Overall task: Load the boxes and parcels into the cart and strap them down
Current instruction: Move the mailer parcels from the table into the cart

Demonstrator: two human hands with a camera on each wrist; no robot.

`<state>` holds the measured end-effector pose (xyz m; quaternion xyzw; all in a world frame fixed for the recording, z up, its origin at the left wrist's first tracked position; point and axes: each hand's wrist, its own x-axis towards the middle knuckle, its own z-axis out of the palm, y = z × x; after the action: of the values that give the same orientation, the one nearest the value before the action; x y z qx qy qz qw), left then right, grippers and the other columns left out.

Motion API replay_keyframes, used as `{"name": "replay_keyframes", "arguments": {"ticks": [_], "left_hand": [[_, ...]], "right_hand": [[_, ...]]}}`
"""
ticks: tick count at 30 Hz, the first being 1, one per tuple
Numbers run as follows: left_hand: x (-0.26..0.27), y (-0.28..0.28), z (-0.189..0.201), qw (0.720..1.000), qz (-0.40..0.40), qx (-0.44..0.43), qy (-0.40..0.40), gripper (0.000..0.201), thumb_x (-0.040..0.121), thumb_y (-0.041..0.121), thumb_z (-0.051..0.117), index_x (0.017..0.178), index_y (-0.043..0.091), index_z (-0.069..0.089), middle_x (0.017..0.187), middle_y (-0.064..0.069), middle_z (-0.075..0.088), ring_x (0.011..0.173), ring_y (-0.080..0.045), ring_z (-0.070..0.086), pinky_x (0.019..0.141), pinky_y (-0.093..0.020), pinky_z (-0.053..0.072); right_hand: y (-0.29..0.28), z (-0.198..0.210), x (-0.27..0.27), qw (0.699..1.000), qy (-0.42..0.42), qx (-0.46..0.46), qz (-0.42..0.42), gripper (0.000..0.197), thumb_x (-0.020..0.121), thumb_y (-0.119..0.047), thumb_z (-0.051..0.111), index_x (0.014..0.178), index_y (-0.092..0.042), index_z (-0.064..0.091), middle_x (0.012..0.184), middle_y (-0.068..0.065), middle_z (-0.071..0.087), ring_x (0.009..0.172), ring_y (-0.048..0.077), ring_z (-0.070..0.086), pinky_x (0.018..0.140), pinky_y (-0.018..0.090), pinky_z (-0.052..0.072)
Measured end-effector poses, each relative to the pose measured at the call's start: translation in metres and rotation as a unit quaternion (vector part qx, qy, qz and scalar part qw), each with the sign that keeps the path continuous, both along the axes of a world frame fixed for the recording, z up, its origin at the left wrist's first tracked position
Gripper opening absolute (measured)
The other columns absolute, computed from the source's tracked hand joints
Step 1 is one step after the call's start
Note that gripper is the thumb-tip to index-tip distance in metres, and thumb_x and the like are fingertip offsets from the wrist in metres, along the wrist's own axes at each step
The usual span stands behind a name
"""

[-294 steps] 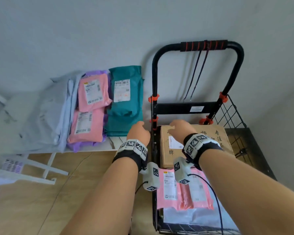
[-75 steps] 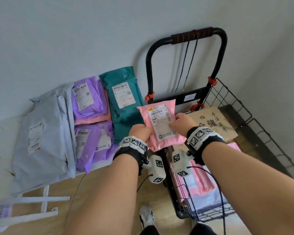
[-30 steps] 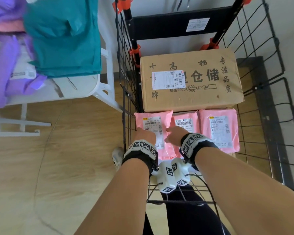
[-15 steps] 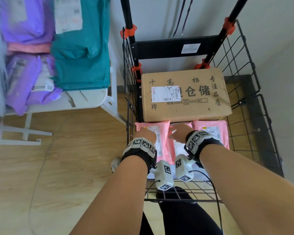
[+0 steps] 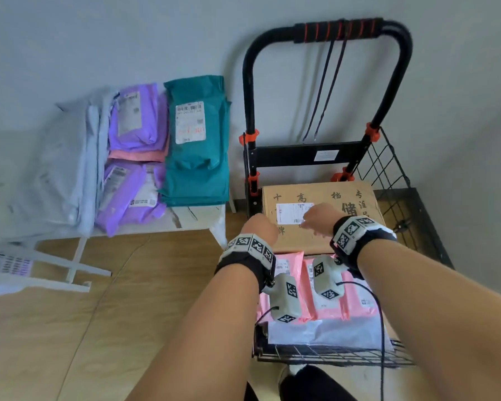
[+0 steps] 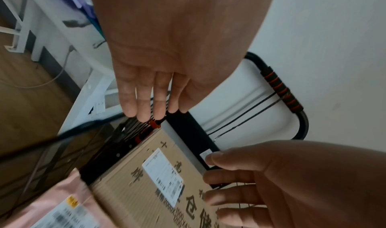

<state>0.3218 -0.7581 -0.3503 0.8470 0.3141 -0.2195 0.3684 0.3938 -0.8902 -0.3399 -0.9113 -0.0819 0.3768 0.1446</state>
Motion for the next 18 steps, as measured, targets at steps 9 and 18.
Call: {"name": "replay_keyframes", "arguments": {"ticks": [9, 18], "left_hand": [[-0.010, 0.115, 0.033, 0.992, -0.013, 0.095, -0.085, 0.029, 0.094, 0.008, 0.041, 0.112, 0.000, 0.063, 0.122, -0.016, 0.061, 0.115, -0.031, 0.055, 0.089, -0.030, 0.042], [-0.048, 0.259, 0.038, 0.984, 0.081, 0.120, -0.101, 0.033, 0.092, 0.000, 0.043, 0.117, 0.002, 0.064, 0.126, -0.016, 0.060, 0.117, -0.031, 0.055, 0.093, -0.032, 0.041]], "right_hand": [[0.100, 0.055, -0.012, 0.991, -0.065, 0.111, -0.044, 0.025, 0.095, -0.021, 0.054, 0.112, -0.007, 0.065, 0.104, 0.009, 0.065, 0.098, 0.022, 0.063, 0.092, 0.039, 0.053], [0.244, 0.049, -0.034, 0.982, -0.060, 0.179, -0.024, 0.025, 0.090, -0.020, 0.060, 0.112, -0.012, 0.068, 0.107, 0.008, 0.067, 0.102, 0.026, 0.065, 0.092, 0.037, 0.052]]}}
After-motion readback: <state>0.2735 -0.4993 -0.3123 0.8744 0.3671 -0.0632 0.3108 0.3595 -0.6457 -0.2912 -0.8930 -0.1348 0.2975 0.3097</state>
